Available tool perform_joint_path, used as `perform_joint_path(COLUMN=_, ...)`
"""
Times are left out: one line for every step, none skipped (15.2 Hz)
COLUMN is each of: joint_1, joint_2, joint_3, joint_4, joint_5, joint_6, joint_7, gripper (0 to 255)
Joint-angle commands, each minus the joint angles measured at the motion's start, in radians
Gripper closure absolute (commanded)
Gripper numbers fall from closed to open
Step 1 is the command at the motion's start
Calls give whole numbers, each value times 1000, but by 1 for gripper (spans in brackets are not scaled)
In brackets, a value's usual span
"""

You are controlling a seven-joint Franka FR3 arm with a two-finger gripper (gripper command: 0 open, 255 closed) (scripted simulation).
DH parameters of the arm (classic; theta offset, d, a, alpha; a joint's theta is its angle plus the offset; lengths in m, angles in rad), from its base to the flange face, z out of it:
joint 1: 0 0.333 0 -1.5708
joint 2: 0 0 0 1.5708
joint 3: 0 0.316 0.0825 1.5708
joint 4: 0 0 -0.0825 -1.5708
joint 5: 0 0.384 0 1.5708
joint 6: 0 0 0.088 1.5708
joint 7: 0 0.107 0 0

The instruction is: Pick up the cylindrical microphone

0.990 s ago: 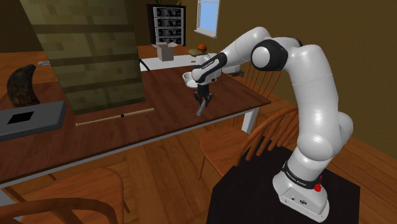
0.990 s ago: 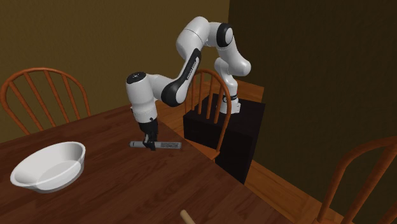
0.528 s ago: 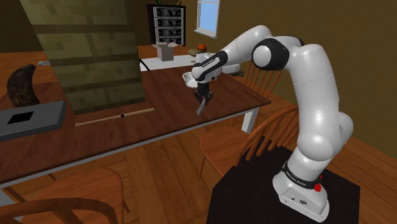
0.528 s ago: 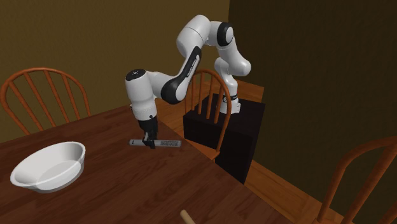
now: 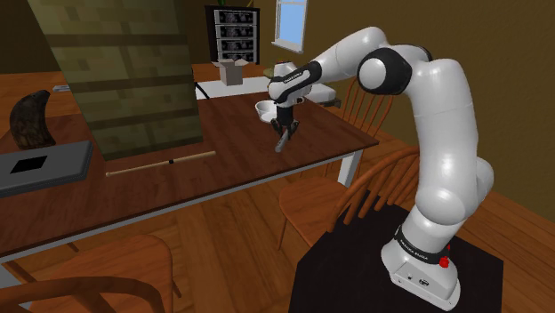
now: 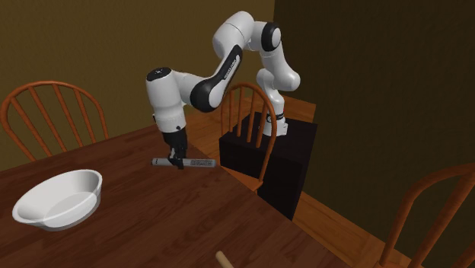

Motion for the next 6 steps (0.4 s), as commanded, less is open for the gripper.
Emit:
perform_joint_path(joint_1=0, joint_2=-13, joint_3=0, joint_4=5, joint_5=0, joint_6=-17, joint_7=0, gripper=255)
perform_joint_path(joint_1=1, joint_2=-19, joint_3=0, joint_4=9, joint_5=0, joint_6=-28, joint_7=-1, gripper=255)
perform_joint_path(joint_1=1, joint_2=-25, joint_3=0, joint_4=14, joint_5=0, joint_6=-38, joint_7=-1, gripper=255)
perform_joint_path(joint_1=1, joint_2=-30, joint_3=0, joint_4=19, joint_5=0, joint_6=-49, joint_7=-1, gripper=255)
perform_joint_path(joint_1=1, joint_2=-31, joint_3=0, joint_4=19, joint_5=0, joint_6=-51, joint_7=-1, gripper=255)
perform_joint_path(joint_1=1, joint_2=-31, joint_3=0, joint_4=19, joint_5=0, joint_6=-51, joint_7=-1, gripper=255)
